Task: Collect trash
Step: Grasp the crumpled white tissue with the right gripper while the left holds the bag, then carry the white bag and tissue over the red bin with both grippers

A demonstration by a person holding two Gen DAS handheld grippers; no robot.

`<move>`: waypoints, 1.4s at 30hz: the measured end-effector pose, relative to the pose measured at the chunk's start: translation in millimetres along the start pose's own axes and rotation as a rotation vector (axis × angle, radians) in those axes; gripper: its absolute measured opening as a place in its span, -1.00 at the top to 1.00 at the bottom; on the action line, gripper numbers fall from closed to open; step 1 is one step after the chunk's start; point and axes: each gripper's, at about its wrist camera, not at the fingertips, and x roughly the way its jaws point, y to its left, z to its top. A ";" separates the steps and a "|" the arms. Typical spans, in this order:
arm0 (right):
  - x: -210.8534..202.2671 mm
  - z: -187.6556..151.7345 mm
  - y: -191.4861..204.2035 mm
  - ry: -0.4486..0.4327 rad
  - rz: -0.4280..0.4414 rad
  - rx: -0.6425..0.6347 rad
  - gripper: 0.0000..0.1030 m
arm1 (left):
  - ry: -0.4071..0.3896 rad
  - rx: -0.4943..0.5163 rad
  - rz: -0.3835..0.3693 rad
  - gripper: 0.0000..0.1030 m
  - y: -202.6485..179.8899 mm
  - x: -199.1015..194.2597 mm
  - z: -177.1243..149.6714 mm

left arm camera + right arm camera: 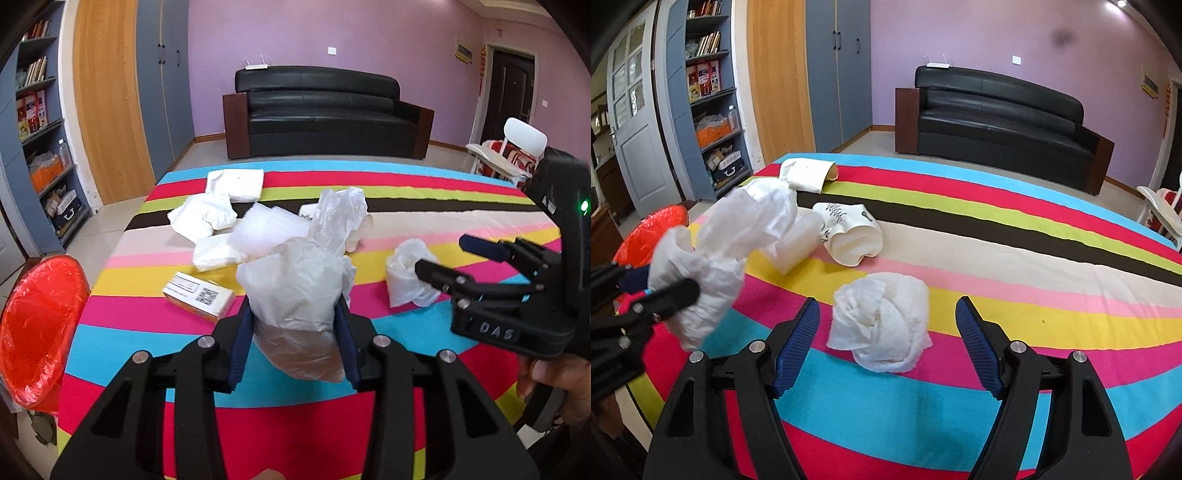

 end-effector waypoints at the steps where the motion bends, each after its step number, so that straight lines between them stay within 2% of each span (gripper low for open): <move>1: 1.9 -0.2 1.2 0.004 -0.001 -0.003 -0.37 | -0.005 -0.001 0.001 0.22 2.2 -1.9 0.0; 10: 22.0 -0.5 6.7 0.055 -0.009 -0.002 -0.12 | -0.062 -0.011 0.035 0.21 32.8 -18.6 1.5; 16: 32.6 -1.9 12.9 0.092 -0.015 -0.008 0.29 | -0.098 -0.057 0.058 0.21 61.2 -28.9 5.3; 18: 31.7 -1.8 14.4 0.091 -0.016 -0.013 0.50 | -0.093 -0.075 0.059 0.21 69.8 -28.2 4.8; 24: 21.4 5.0 14.4 0.054 -0.023 -0.006 0.56 | -0.101 -0.108 0.081 0.21 91.0 -29.1 9.0; 33: -5.1 33.8 23.8 -0.060 -0.032 0.021 0.56 | -0.102 -0.104 0.130 0.21 105.8 -30.5 15.9; 42: -13.5 61.9 52.7 -0.129 -0.015 0.005 0.56 | -0.109 -0.110 0.169 0.21 127.9 -34.8 31.5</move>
